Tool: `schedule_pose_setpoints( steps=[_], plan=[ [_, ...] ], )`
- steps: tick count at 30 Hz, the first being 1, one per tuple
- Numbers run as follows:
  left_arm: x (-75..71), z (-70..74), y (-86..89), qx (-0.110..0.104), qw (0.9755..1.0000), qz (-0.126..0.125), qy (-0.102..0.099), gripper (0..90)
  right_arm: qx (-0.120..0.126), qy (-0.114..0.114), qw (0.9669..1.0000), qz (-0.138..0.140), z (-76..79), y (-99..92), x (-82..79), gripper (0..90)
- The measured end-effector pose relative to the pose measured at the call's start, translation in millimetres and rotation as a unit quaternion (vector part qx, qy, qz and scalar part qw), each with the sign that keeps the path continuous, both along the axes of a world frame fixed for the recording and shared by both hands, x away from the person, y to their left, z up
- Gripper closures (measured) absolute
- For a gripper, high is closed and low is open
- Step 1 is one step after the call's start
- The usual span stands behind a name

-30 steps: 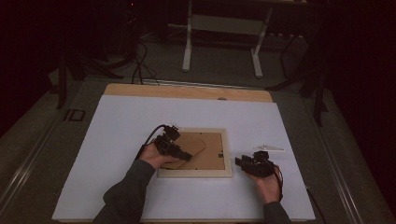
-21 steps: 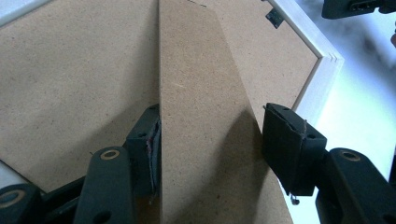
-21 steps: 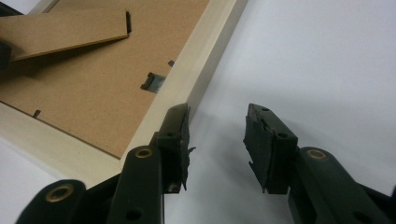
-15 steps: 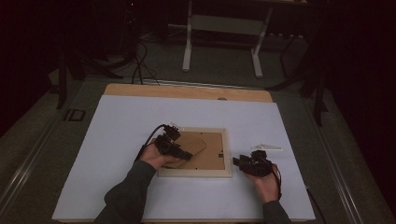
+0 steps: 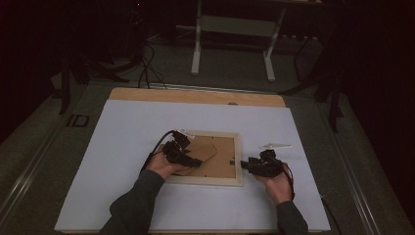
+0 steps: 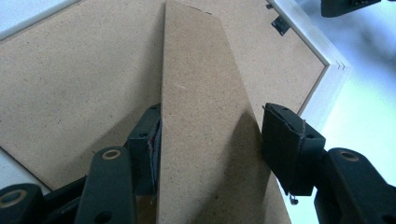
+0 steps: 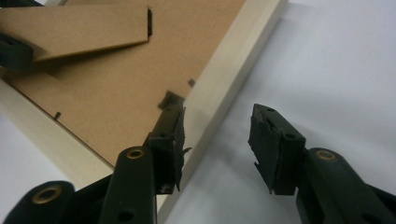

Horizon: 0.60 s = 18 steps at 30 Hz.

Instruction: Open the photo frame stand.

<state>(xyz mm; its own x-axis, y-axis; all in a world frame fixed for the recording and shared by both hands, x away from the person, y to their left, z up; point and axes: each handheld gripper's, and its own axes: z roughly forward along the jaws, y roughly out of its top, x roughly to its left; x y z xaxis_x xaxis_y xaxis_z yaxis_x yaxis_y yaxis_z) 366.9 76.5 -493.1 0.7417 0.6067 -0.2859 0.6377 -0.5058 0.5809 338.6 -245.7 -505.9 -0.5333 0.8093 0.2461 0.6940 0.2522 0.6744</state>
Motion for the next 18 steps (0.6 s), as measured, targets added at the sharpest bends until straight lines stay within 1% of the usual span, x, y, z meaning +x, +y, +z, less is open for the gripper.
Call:
schedule_pose_setpoints(
  steps=[2,6,13,14,18],
  plan=[
    [-1.3,0.7,-0.8,0.004,1.0000,-0.001,-0.007,43.9,0.002,-0.001,1.0000,0.000,2.5,0.9,3.8,54.0],
    [-2.5,1.6,-1.4,0.005,0.9999,-0.001,-0.013,43.9,0.000,0.003,1.0000,0.007,6.1,2.7,10.4,52.9],
    [-6.3,4.3,-2.9,0.007,0.9992,-0.007,-0.038,44.0,0.006,0.023,0.9995,0.019,10.9,4.0,23.5,50.4],
    [-7.0,4.6,-3.2,0.010,0.9990,-0.009,-0.044,44.0,0.005,0.023,0.9996,0.018,11.5,4.3,25.2,50.3],
    [-9.1,6.5,-3.4,0.011,0.9985,-0.011,-0.053,44.0,0.013,0.027,0.9993,0.020,12.6,5.1,31.6,50.2]
  ],
)
